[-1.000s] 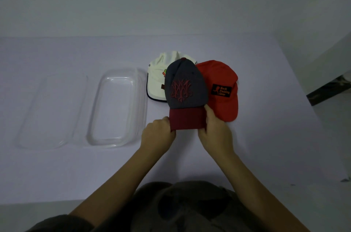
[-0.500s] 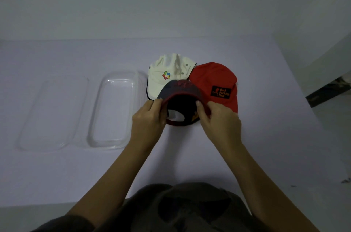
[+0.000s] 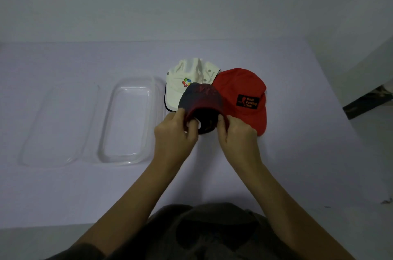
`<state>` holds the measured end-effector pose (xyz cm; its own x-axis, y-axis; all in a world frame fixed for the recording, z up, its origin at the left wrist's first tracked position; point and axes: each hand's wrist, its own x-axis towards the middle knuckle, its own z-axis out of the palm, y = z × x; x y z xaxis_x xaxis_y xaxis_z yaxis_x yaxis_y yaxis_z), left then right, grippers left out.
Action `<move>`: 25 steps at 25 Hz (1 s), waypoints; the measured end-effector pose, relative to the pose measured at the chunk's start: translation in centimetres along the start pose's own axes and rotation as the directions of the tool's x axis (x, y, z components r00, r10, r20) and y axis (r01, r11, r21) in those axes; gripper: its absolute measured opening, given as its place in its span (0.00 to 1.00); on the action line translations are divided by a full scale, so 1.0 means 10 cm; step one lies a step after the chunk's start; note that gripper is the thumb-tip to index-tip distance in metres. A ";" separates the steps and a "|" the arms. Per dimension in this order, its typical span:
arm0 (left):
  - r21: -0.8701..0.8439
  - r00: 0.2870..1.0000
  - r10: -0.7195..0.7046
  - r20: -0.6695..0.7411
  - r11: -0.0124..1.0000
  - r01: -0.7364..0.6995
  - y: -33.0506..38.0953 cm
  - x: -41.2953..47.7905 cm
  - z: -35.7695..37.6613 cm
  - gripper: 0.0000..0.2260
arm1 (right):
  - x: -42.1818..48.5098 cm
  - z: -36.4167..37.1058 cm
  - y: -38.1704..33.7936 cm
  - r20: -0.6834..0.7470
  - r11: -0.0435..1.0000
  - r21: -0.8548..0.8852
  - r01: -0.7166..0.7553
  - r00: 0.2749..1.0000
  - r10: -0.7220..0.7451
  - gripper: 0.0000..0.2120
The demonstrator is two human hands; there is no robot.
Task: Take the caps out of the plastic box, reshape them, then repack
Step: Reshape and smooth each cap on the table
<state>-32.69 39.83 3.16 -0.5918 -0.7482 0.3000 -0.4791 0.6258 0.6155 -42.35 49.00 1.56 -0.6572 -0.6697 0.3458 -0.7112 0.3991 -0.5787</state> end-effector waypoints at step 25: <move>0.208 0.972 0.052 0.229 0.973 -0.101 0.04 -0.38 0.15 0.12 | -0.28 -0.09 -0.11 0.385 0.991 -0.069 -0.117 0.913 0.134 0.18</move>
<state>-31.63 43.24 1.22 -0.7486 -0.6443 0.1567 -0.5412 0.7303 0.4168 -39.96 51.03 1.87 -0.5994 -0.7991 -0.0468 -0.6449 0.5167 -0.5631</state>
